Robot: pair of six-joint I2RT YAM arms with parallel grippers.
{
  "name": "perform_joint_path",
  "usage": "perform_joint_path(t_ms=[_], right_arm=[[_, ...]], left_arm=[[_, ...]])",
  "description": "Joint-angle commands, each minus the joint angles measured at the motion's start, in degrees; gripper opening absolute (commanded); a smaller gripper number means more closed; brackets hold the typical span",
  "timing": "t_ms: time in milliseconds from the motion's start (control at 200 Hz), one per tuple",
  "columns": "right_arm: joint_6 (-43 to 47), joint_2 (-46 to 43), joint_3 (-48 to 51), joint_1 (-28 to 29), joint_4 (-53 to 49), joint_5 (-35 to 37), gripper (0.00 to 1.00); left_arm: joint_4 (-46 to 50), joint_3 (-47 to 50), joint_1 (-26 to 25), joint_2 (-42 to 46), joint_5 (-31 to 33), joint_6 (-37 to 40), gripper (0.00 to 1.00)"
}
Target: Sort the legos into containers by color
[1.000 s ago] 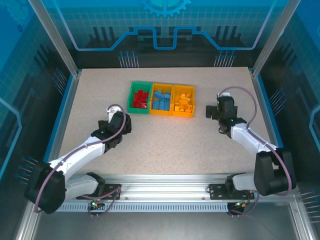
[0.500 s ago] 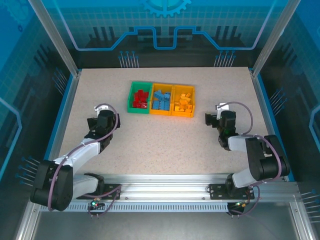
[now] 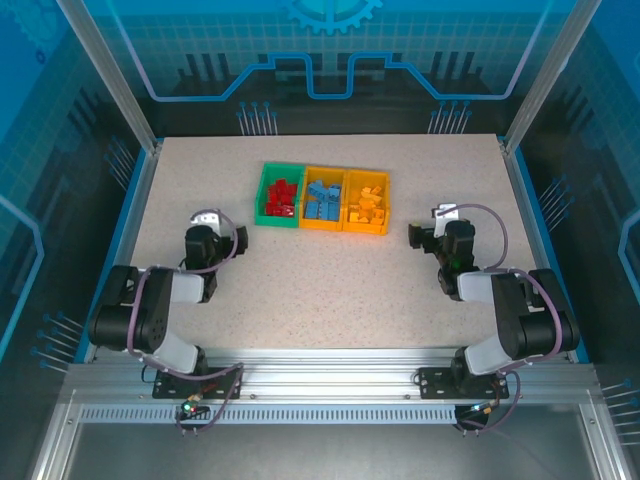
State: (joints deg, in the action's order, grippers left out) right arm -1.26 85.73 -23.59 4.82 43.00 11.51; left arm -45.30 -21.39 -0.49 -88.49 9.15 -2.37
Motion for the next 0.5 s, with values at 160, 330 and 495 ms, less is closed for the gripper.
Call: perform_joint_path(t_ms=[160,330,495], right_arm=[[-0.38,0.31,-0.03,-0.49,2.17,-0.43,1.0],[-0.33,0.31,0.0,-0.44,2.17,-0.43,1.0],[-0.3,0.31,0.04,-0.48,2.15,-0.43,1.0]], left_arm=[[-5.98,-0.73,0.32,0.13,-2.8,1.67,0.99],[-6.07,-0.76,0.26,0.12,-2.77,1.67,0.99],[-6.05,-0.7,0.31,0.07,-2.82,1.67,0.99]])
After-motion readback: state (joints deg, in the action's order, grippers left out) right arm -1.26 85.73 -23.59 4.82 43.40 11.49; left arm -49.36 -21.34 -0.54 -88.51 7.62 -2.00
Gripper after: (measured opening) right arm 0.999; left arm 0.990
